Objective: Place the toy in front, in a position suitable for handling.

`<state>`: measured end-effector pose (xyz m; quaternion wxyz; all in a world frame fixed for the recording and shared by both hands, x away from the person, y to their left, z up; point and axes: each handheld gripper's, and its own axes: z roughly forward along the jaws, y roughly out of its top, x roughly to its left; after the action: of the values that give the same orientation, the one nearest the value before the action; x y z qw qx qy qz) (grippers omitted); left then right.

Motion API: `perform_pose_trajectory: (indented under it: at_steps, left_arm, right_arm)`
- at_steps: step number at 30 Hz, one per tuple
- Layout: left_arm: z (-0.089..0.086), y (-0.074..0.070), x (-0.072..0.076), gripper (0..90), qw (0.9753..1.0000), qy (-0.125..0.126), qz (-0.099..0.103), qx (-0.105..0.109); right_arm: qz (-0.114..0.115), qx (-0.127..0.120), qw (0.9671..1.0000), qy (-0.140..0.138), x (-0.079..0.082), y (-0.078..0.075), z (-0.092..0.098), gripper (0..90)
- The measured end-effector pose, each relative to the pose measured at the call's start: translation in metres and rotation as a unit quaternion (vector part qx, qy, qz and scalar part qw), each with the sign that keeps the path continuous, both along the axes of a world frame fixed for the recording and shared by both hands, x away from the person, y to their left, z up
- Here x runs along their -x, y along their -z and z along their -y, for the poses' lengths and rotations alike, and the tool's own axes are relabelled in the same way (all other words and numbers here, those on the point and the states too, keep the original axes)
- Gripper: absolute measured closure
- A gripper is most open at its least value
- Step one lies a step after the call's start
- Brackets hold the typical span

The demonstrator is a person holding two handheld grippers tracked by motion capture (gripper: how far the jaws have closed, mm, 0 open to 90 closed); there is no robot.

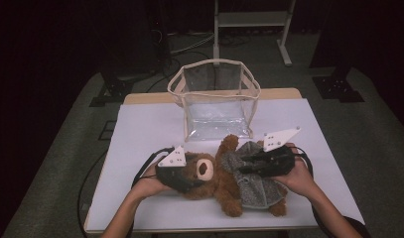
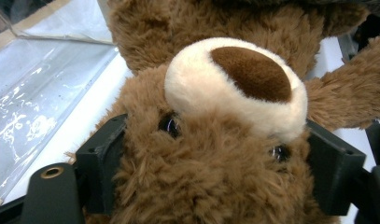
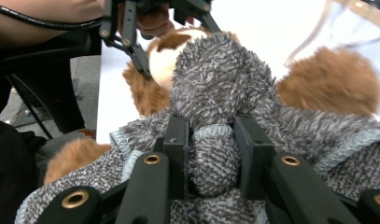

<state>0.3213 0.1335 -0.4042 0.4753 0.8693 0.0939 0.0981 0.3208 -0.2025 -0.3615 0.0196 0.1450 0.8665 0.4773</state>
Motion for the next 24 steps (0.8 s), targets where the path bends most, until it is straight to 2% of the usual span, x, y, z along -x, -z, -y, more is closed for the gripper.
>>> perform_pose_trajectory:
  at_steps: [3,6,7,10,11,14,18,22,24]
  left_arm:
    - [-0.002,-0.006,0.001,13.5,1.0000,0.008,0.003,0.003]
    - [-0.007,-0.014,0.004,14.3,0.9998,0.015,0.011,0.012]
    - [-0.008,-0.015,0.004,16.5,0.9997,0.014,0.013,0.014]
    - [-0.007,-0.014,0.007,35.0,0.9993,0.021,0.029,0.008]
    - [-0.006,-0.014,0.006,37.1,0.9996,0.017,0.025,0.003]
    - [-0.004,-0.012,0.002,39.2,0.9998,0.012,0.011,0.011]
    - [0.001,-0.015,-0.003,39.3,0.9999,0.005,0.003,0.011]
    - [0.004,-0.016,-0.006,38.3,0.9999,-0.010,-0.002,0.008]
    - [0.001,-0.015,-0.006,38.0,0.9999,-0.011,-0.003,0.005]
  right_arm:
    - [-0.006,-0.003,0.9998,0.016,0.002,0.005,0.016,68.2]
    - [-0.015,-0.007,0.9991,0.038,0.004,0.011,0.033,68.1]
    - [-0.020,-0.008,0.9988,0.044,0.004,0.012,0.037,68.1]
    - [-0.032,-0.016,0.9980,0.052,0.002,0.014,0.042,68.5]
    - [-0.031,-0.012,0.9982,0.050,0.002,0.013,0.040,68.6]
    - [-0.019,-0.003,0.9993,0.033,0.001,0.003,0.026,68.9]
    - [-0.005,0.014,0.9999,0.000,-0.003,-0.008,-0.007,68.9]
    - [0.007,0.043,0.9983,-0.040,-0.003,-0.006,-0.046,68.8]
    - [0.006,0.052,0.9975,-0.048,-0.002,-0.002,-0.055,68.8]
